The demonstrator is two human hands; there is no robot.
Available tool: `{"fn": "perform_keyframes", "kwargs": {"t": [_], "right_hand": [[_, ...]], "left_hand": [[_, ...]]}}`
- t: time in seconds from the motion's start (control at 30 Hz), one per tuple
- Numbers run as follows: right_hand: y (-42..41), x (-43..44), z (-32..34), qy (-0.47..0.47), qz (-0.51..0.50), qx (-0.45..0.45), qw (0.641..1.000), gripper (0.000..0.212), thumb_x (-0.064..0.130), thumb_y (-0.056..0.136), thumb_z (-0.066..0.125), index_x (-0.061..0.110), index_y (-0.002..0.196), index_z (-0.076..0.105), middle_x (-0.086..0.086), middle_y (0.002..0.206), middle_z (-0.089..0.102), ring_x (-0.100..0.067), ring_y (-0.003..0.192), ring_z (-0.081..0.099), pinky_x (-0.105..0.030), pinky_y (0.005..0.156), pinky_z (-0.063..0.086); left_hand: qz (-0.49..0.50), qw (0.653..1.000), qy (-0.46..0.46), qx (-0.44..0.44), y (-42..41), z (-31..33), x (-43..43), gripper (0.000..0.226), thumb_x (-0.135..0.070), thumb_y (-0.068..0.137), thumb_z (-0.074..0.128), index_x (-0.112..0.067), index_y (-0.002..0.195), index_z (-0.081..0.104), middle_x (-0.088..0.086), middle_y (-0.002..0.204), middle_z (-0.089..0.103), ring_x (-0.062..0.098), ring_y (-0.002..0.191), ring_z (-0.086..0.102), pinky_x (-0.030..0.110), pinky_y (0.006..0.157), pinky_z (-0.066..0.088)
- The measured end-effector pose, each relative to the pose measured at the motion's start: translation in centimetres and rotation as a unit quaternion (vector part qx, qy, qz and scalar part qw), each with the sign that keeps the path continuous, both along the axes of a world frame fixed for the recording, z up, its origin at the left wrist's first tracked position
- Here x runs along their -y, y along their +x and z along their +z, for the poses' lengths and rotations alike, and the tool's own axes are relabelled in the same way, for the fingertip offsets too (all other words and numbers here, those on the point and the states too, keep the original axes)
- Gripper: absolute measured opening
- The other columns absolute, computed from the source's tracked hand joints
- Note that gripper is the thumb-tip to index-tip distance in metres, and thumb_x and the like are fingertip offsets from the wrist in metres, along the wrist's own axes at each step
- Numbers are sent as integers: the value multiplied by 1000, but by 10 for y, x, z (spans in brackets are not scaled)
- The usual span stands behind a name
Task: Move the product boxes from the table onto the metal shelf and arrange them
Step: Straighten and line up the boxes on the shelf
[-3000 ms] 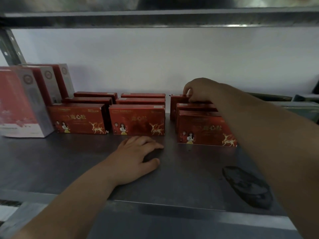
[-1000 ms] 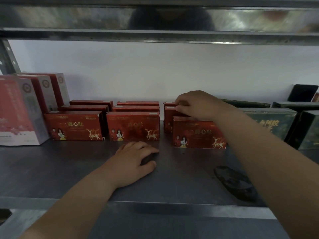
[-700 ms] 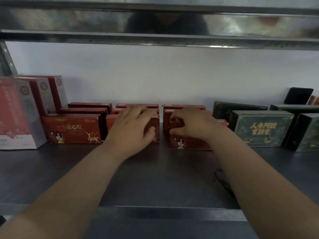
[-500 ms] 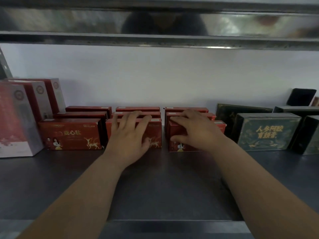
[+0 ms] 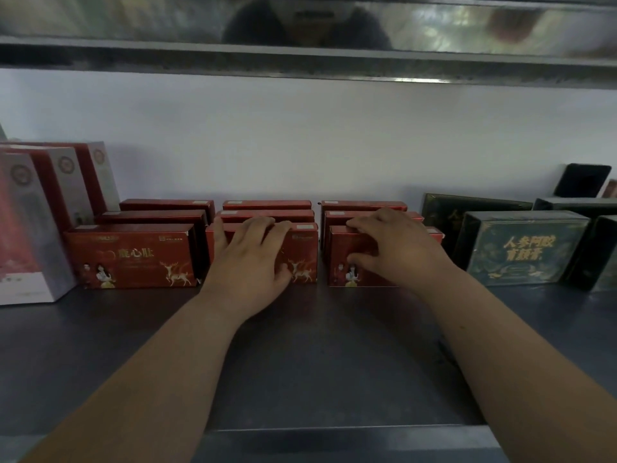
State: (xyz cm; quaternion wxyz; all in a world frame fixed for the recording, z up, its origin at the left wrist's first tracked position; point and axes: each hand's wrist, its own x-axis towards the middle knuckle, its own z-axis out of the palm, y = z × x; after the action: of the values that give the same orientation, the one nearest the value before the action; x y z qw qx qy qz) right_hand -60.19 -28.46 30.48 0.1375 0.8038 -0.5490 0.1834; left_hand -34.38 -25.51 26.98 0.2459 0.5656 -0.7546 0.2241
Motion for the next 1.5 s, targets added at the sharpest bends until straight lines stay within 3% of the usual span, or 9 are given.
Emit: {"fn": "perform_keyframes", "kwargs": {"t": [0.6,0.7,0.77,0.87,0.93,1.0,1.13,1.33,1.5], "right_hand": [[3,-7,-9,-38,-20,-37,998,69,64,91,54,33,151,40,1,145,51,-24,137,43,-50,120,22],[1,-13,-12,-59,-6,-17,998,69,58,91,58,29,151,42,-6,149,47,-29,141,39,-56,121,18],[-3,-18,-15,-109,21,1,994,59,47,91,61,22,144,53,-9,144,52,-31,136,45,-55,119,23],[-8,-31,-24,-167,77,49,982,37,28,88,63,14,122,67,-9,123,63,-30,116,58,-48,104,44],[-13,-45,-31,-136,97,72,983,29,24,87,59,14,112,69,-6,114,64,-26,105,62,-42,91,52],[-23,-61,-39,-66,97,89,989,26,26,87,58,18,108,70,-2,110,64,-20,99,62,-36,85,54],[-61,-87,-51,132,84,97,983,29,30,96,62,26,125,67,4,123,60,-11,113,54,-28,101,43],[-126,-97,-56,167,92,61,980,42,41,103,50,32,144,54,7,145,53,-12,130,48,-23,106,35],[-184,-104,-52,189,95,49,976,48,49,103,47,36,149,47,8,156,43,-11,142,37,-25,115,27]], "left_hand": [[4,1000,30,4,-2,2,-3,67,-43,91,53,-28,152,29,4,155,31,24,147,21,66,118,-2],[3,999,37,7,-2,2,-5,70,-43,90,54,-26,153,29,8,156,29,29,150,14,66,117,-3],[-11,1000,20,14,-5,4,-7,67,-40,86,57,-22,148,37,12,150,36,34,144,23,64,117,7],[-93,994,-49,10,-13,4,-14,44,-30,82,54,-12,122,56,11,119,53,32,112,47,50,95,46],[-142,990,-17,12,-24,3,-24,18,-28,85,53,-18,100,56,1,97,54,21,89,50,38,71,49],[-161,984,63,47,-39,-3,-34,8,-30,91,53,-22,92,54,-4,89,51,16,82,49,32,64,43],[-153,975,156,31,-72,-19,-46,18,-33,98,47,-23,102,61,-4,99,53,19,96,49,35,77,46],[-145,953,266,-22,-149,-23,-73,57,-56,95,42,-29,144,45,-4,141,43,17,131,39,39,109,37],[-67,947,313,29,-214,-23,-84,72,-65,93,32,-29,155,26,-1,161,22,24,148,17,54,119,15]]}}
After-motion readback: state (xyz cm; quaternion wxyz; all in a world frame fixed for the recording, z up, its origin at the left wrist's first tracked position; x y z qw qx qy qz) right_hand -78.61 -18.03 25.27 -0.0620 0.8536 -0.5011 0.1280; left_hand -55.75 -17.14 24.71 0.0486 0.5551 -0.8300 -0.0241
